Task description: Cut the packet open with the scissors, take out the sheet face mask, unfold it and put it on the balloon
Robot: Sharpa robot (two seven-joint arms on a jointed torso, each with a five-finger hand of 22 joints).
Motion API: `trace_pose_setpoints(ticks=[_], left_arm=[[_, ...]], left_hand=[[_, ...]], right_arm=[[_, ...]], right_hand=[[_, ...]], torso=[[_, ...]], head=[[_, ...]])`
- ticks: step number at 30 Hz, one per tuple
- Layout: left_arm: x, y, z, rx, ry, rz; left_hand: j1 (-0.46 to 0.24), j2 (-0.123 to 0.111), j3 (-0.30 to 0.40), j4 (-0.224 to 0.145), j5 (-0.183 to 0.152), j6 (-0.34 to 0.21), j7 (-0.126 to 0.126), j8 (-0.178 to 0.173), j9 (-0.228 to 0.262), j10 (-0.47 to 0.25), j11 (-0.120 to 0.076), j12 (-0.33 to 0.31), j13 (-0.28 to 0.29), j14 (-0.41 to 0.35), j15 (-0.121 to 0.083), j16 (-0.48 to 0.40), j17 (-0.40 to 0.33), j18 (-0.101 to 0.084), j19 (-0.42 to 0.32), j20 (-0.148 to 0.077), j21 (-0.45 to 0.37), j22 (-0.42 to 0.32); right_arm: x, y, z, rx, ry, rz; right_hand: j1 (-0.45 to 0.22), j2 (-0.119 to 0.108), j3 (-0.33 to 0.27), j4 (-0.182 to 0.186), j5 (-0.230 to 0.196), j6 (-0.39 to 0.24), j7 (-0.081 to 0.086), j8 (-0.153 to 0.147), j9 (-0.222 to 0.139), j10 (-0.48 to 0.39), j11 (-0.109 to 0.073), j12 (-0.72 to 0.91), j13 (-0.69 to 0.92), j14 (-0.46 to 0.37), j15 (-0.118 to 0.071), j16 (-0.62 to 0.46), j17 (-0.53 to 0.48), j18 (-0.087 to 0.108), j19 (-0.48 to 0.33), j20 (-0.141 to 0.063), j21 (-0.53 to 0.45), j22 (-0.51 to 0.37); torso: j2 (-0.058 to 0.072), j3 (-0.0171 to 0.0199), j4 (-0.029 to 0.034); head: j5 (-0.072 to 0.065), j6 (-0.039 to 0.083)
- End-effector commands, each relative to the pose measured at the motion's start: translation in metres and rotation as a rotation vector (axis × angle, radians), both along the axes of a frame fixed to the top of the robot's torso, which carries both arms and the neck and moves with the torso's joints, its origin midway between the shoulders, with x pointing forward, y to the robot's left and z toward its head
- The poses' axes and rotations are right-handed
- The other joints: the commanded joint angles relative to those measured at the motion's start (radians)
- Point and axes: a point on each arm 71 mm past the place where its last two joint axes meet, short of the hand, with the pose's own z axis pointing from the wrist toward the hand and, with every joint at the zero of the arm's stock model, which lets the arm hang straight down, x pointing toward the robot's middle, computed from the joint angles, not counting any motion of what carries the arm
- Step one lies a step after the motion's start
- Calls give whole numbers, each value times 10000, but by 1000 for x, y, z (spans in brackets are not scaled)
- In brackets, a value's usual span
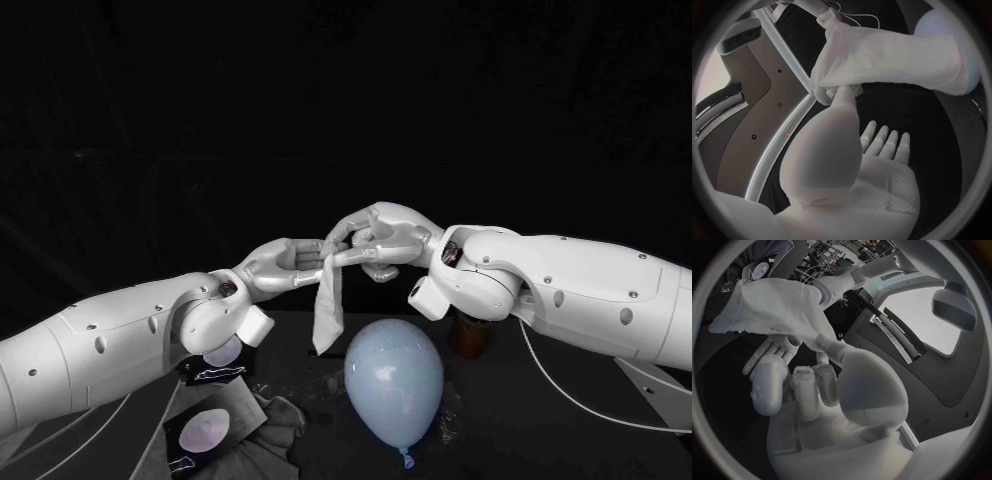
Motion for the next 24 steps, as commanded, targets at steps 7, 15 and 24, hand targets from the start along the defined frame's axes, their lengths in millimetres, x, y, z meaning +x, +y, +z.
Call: trace_pose_setpoints(ticks=[7, 15, 24], left_arm=[[-17, -16, -6, -118, 1901, -3355], [-19, -14, -6, -656, 2498, -3892], [-16, -12, -6, -992, 2889, -3769]], left_hand=[[70, 606, 87, -56, 12, 683, 1302, 341, 240, 1712, 302, 259, 153, 1814, 33, 484, 467, -66, 347, 31, 61, 50], [262, 1327, 248, -122, 16, 2251, 1221, 1064, 697, 4000, 79, 648, 284, 3791, -209, 1041, 922, -60, 1022, 23, 245, 115], [-509, 2393, 732, -64, 24, 2306, 1126, 1109, 662, 4514, -68, 635, 255, 5027, -457, 1537, 1198, 263, 3345, -22, 978, 409]], right_arm=[[-2, 7, 7, -630, -321, 627], [-1, 6, 9, -858, -420, 656], [-11, 1, 10, -736, -257, 880]], right_hand=[[-44, -32, -40, 30, 28, -61, 16, 40, 10, 338, 28, -67, 1784, 1083, 16, 35, 2629, -14, -72, -26, -51, 1848], [-44, -32, -40, 30, 28, -61, 16, 40, 10, 338, 28, -67, 1784, 1083, 16, 35, 2629, -14, -72, -26, -51, 1848], [-39, -32, -52, 35, 28, -65, 14, 46, 13, 345, 26, -57, 1795, 1083, 16, 35, 2629, -16, -71, -25, -44, 1851]], torso=[[22, 7, -7], [25, 12, -11], [15, 10, -11]], head=[[11, 15], [26, -1], [25, -4]])
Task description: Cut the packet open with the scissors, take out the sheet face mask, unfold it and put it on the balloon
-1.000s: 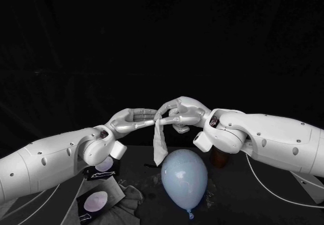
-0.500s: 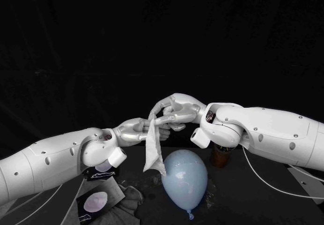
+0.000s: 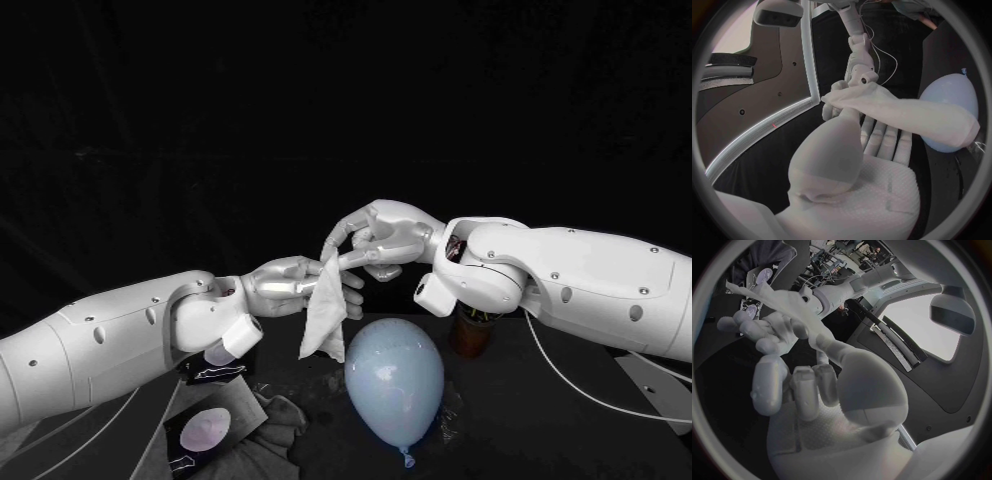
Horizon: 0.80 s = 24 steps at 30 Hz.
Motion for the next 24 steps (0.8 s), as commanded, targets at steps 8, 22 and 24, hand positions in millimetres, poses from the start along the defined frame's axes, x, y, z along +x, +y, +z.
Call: trace_pose_setpoints(ticks=[8, 22, 24], left_arm=[[10, 2, 0, -290, 648, 863], [27, 13, 1, -1254, 1012, 2508], [24, 9, 1, -1370, 1110, 2074]], left_hand=[[10, 769, 1121, -37, 32, -143, 837, -120, -165, -54, 32, -320, -48, -106, 37, -188, -54, 75, -784, 20, -342, -217], [-2954, 472, 3104, 46, 45, 297, 791, 18, -361, 298, -8, -208, -3, -456, 128, -546, -303, -139, -1938, 37, -795, -310], [-3729, 525, 2869, 66, 17, 577, 673, 179, -318, 654, -122, -129, -5, -178, 13, -422, -271, -62, -1311, 29, -614, -226]], right_arm=[[-11, 2, 2, 175, 276, 473], [-6, 3, 6, 254, 216, 386], [-5, 3, 7, 252, 215, 373]], right_hand=[[-37, -28, -44, 28, 28, -21, 29, 59, 15, 316, 3, -49, 1789, 1097, 2, 58, 2635, -2, -106, -24, -106, 1839], [-26, -15, -55, 39, 28, -32, 29, 67, 18, 301, 3, -62, 1780, 1097, 4, 58, 2635, 15, -155, -22, -186, 1816], [-26, -15, -55, 39, 28, -32, 29, 67, 18, 301, 3, -62, 1780, 1097, 4, 58, 2635, 15, -155, -22, -186, 1816]], torso=[[-13, 12, 2], [5, -4, 21], [8, -4, 16]], head=[[-3, 53], [-26, 107], [-27, 117]])
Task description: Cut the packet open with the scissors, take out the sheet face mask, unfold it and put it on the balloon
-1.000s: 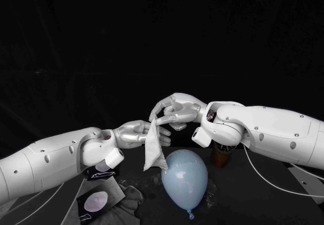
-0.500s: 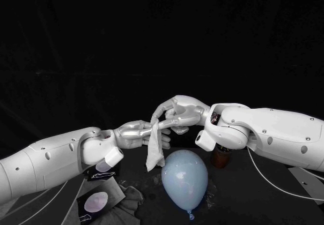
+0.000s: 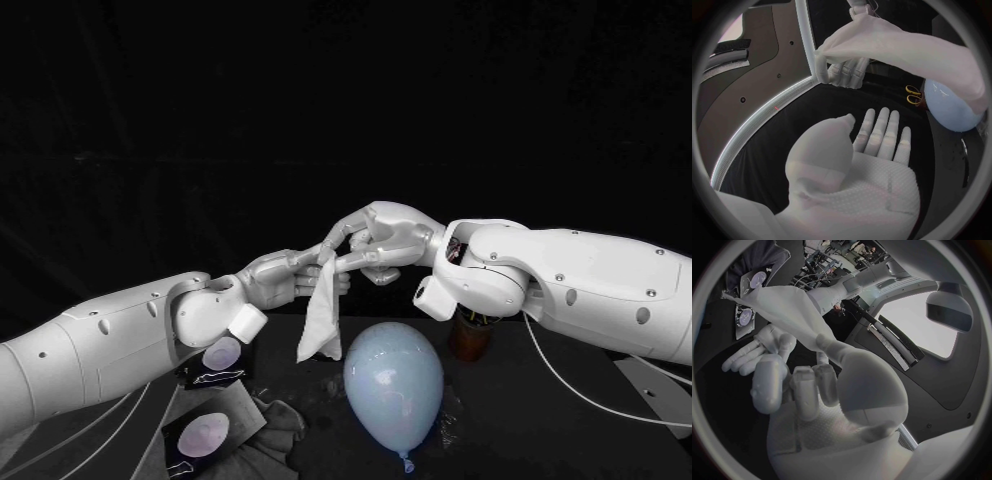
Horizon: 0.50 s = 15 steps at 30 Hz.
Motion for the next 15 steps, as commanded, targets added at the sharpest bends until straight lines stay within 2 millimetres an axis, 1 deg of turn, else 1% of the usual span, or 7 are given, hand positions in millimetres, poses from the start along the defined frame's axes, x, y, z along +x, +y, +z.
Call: trace_pose_setpoints(ticks=[1, 3, 4, 7, 11, 12, 15], left_arm=[[-4, -7, 4, -850, 197, -448], [-9, -12, 4, -963, 329, -1046], [-11, -15, 4, -1001, 386, -1275], [-17, -22, 4, -1120, 526, -2020], [-22, -28, 4, -1183, 608, -2593], [-22, -29, 5, -1193, 619, -2683], [-24, -33, 5, -1228, 641, -2932]], left_hand=[[-690, 39, -262, -16, 4, 237, 608, 140, 45, 305, -97, 58, 8, 258, -96, 101, 42, 52, 437, -1, 148, 67], [-1392, 130, -619, 0, 41, 393, 541, 230, 70, 530, -149, 62, 3, 382, -154, 126, 56, 46, 465, -5, 146, 52], [-2213, 349, -1039, -60, 27, 533, 470, 310, 97, 760, -219, 79, 7, 892, -275, 365, 163, 103, 1005, 2, 289, 112], [-3223, 706, -1799, -6, 14, 792, 475, 452, 154, 1144, -292, 47, 21, 1290, -400, 481, 253, 250, 1761, -22, 469, 162], [-3884, 1003, -2448, -13, 13, 1107, 361, 612, 254, 1616, -436, 79, 47, 1822, -568, 678, 407, 496, 3163, -41, 848, 300], [-3979, 1099, -2646, 0, 14, 1215, 310, 665, 300, 1776, -495, 76, 51, 2020, -638, 749, 475, 622, 3360, -32, 921, 309], [-4071, 1194, -2892, -4, 12, 1267, 277, 680, 336, 1881, -531, 24, 43, 2191, -691, 797, 547, 728, 3509, -30, 954, 296]], right_arm=[[1, 2, 1, 45, 71, 172], [2, 2, 1, 40, 69, 162], [2, 3, 1, 38, 70, 159], [4, 4, 1, 25, 63, 143], [5, 3, 1, 16, 57, 107], [6, 3, 1, 13, 58, 102], [6, 3, 1, 14, 57, 86]], right_hand=[[-27, -16, -28, 13, 29, -1, 31, 38, 10, 303, 8, -59, 1773, 1098, 3, 43, 2627, 14, -48, 13, -50, 1813], [-27, -16, -28, 13, 29, -1, 31, 38, 10, 303, 8, -59, 1773, 1098, 3, 43, 2627, 14, -48, 13, -50, 1813], [-27, -17, -36, 17, 28, -6, 31, 40, 11, 301, 8, -59, 1773, 1098, 4, 43, 2627, 21, -67, 14, -82, 1804], [-26, -18, -45, 22, 28, -12, 31, 44, 13, 274, 9, -91, 1746, 1098, 5, 43, 2627, 25, -80, 15, -102, 1799], [-26, -18, -45, 22, 28, -12, 31, 44, 13, 274, 9, -91, 1746, 1098, 5, 43, 2627, 25, -80, 15, -102, 1799], [-26, -18, -45, 22, 28, -12, 31, 44, 13, 274, 9, -91, 1746, 1098, 5, 43, 2627, 25, -80, 15, -102, 1799], [-26, -18, -45, 22, 28, -12, 31, 44, 13, 274, 9, -91, 1746, 1098, 5, 43, 2627, 25, -80, 15, -102, 1799]], torso=[[9, -2, 10], [10, -5, 12], [4, -4, 13], [-1, -5, 0], [6, 4, -2], [7, 2, -7], [9, 5, -9]], head=[[5, 5], [22, 8], [17, 5], [29, 2], [37, 11], [32, 3], [31, -6]])
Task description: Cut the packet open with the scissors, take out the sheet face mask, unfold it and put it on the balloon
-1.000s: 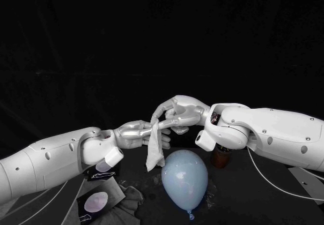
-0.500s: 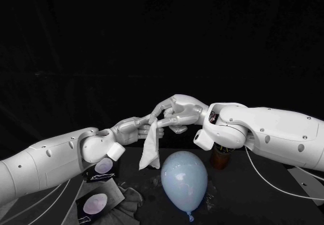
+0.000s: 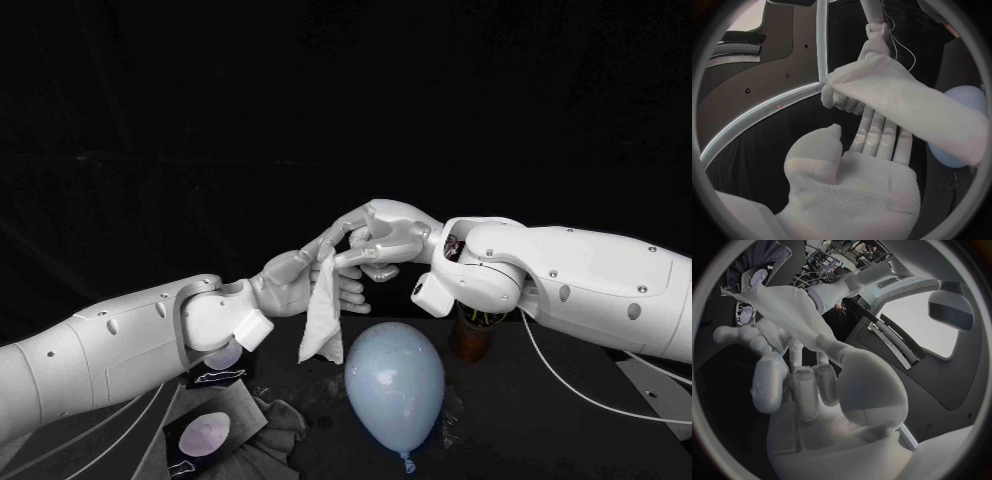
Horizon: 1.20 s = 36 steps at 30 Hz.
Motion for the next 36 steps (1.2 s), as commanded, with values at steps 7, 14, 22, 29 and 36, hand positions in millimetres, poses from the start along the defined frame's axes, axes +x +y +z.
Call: trace_pose_setpoints(ticks=[7, 14, 22, 29, 36], left_arm=[[-10, -13, 3, -411, 228, -1413], [-11, -13, 1, -140, 316, -1660], [-9, -10, -1, 170, 289, -1409], [-5, -6, -1, 216, 233, -820], [-2, -2, -2, 315, 118, -300]], left_hand=[[-202, 265, -489, -3, 13, 186, -77, 67, 81, 272, -63, -92, -1, 195, -73, 25, 112, 114, 73, 17, -46, -60], [-364, 700, -1242, -5, 14, 911, -378, 459, 411, 1311, -387, 169, 174, 712, -346, 235, 444, 224, 319, 10, -44, -48], [-357, 747, -1290, -2, 18, 912, -402, 474, 465, 1364, -404, 153, 187, 695, -351, 238, 518, 293, 457, 4, 14, -28], [-241, 753, -1207, -12, 21, 893, -424, 501, 526, 1397, -419, 143, 210, 664, -356, 240, 601, 321, 504, 9, 24, -30], [219, 721, -1131, -19, 20, 711, -371, 529, 669, 1272, -360, 39, 251, 431, -291, 169, 802, 265, 398, 19, -68, -66]], right_arm=[[-1, 0, 1, 66, 88, 157], [-2, -5, 1, 126, 139, 106], [-3, -9, 1, 133, 158, 42], [-2, -15, 1, 158, 228, -54], [0, -21, 1, 208, 319, -189]], right_hand=[[-37, -1, -50, 42, 28, -18, 30, 51, 20, 288, 25, -32, 1757, 1098, 6, 35, 2635, 20, -70, 17, -16, 1808], [-37, -1, -50, 42, 28, -18, 30, 51, 20, 288, 25, -32, 1757, 1098, 6, 35, 2635, 20, -70, 17, -16, 1808], [-37, -1, -50, 42, 28, -18, 30, 51, 20, 288, 25, -32, 1757, 1098, 6, 35, 2635, 20, -70, 17, -16, 1808], [-31, 0, -60, 46, 28, -24, 30, 57, 23, 288, 25, -30, 1760, 1098, 7, 35, 2635, 17, -66, 18, -5, 1812], [-31, 0, -60, 46, 28, -24, 30, 57, 23, 288, 25, -30, 1760, 1098, 7, 35, 2635, 17, -66, 18, -5, 1812]], torso=[[2, 12, -9], [-9, 15, -7], [2, 3, 4], [-4, 4, 6], [-6, 5, -3]], head=[[-1, -35], [-33, -46], [-29, -60], [1, -95], [13, -118]])
